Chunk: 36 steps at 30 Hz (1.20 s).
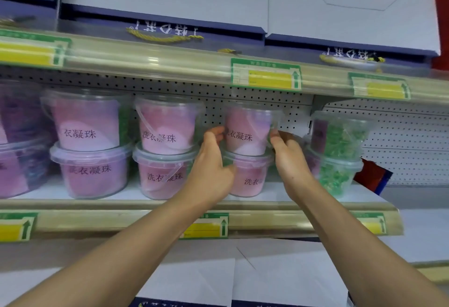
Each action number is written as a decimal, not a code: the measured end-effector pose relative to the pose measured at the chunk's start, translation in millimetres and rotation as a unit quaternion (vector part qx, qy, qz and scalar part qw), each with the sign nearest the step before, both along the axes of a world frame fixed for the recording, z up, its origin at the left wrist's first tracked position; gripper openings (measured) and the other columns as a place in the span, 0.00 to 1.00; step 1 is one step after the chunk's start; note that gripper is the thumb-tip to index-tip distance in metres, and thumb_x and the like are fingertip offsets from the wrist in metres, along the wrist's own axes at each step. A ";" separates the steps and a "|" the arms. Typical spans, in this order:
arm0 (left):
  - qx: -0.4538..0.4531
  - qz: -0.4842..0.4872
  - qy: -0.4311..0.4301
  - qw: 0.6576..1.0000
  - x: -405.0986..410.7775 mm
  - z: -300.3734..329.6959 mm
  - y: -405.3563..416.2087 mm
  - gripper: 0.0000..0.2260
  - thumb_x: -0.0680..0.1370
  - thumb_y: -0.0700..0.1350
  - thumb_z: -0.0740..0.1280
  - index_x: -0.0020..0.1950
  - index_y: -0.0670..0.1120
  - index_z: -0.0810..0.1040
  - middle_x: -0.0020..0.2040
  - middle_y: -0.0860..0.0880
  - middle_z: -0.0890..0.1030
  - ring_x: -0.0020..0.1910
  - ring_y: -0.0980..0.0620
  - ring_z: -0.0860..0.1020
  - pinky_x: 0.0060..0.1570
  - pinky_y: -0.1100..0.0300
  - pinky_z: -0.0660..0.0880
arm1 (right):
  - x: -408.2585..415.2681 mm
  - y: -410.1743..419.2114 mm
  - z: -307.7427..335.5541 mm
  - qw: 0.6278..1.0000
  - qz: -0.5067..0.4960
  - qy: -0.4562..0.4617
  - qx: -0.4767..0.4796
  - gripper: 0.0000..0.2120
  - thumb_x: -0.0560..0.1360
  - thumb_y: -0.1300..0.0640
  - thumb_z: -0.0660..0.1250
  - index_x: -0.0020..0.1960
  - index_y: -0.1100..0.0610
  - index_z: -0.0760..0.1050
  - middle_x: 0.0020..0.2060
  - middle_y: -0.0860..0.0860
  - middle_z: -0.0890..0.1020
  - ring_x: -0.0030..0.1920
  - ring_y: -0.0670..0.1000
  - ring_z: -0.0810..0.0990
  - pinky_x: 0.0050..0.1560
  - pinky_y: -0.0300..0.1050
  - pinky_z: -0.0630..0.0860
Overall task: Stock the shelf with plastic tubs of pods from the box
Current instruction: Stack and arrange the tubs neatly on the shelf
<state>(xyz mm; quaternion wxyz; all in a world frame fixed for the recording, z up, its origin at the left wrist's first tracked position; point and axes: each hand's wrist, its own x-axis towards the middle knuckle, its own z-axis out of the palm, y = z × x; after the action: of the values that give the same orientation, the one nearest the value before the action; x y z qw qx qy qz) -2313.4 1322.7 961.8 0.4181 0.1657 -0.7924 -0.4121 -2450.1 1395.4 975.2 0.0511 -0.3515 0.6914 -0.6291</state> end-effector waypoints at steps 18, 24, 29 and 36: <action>-0.114 -0.019 -0.062 0.991 27.6 -7.2 13.1 0.32 0.72 0.34 0.63 0.70 0.51 0.53 0.72 0.52 0.63 0.64 0.50 0.70 0.54 0.65 0.63 | 15.4 8.0 -9.2 0.996 -0.027 -0.081 0.026 0.13 0.73 0.71 0.58 0.53 0.62 0.76 0.43 0.57 0.82 0.41 0.55 0.80 0.50 0.52 0.79; -0.093 -0.038 -0.080 0.992 38.4 1.1 9.2 0.33 0.73 0.33 0.62 0.72 0.51 0.51 0.74 0.51 0.59 0.69 0.53 0.63 0.60 0.62 0.64 | 30.2 18.4 -4.1 0.995 -0.061 -0.048 0.055 0.14 0.75 0.67 0.62 0.60 0.61 0.72 0.47 0.54 0.78 0.47 0.53 0.77 0.53 0.48 0.75; -0.049 -0.032 -0.107 0.993 25.4 16.7 8.2 0.38 0.73 0.37 0.64 0.75 0.50 0.45 0.74 0.50 0.60 0.64 0.45 0.70 0.56 0.58 0.68 | 17.8 13.5 14.5 0.998 -0.036 -0.048 0.029 0.28 0.75 0.51 0.66 0.71 0.57 0.62 0.61 0.52 0.73 0.60 0.52 0.73 0.61 0.49 0.71; 0.060 0.008 -0.045 0.997 1.9 22.2 11.4 0.34 0.73 0.33 0.63 0.74 0.48 0.51 0.65 0.49 0.68 0.61 0.50 0.69 0.60 0.57 0.68 | -5.9 -9.0 17.4 0.995 0.059 -0.086 -0.007 0.08 0.77 0.50 0.59 0.50 0.54 0.71 0.40 0.47 0.77 0.49 0.54 0.76 0.49 0.50 0.71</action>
<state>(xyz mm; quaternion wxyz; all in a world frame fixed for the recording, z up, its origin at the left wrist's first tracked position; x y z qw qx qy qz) -2311.5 1334.1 984.0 0.3747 0.2149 -0.7830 -0.4475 -2456.0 1386.4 992.6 0.1447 -0.3368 0.6585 -0.6573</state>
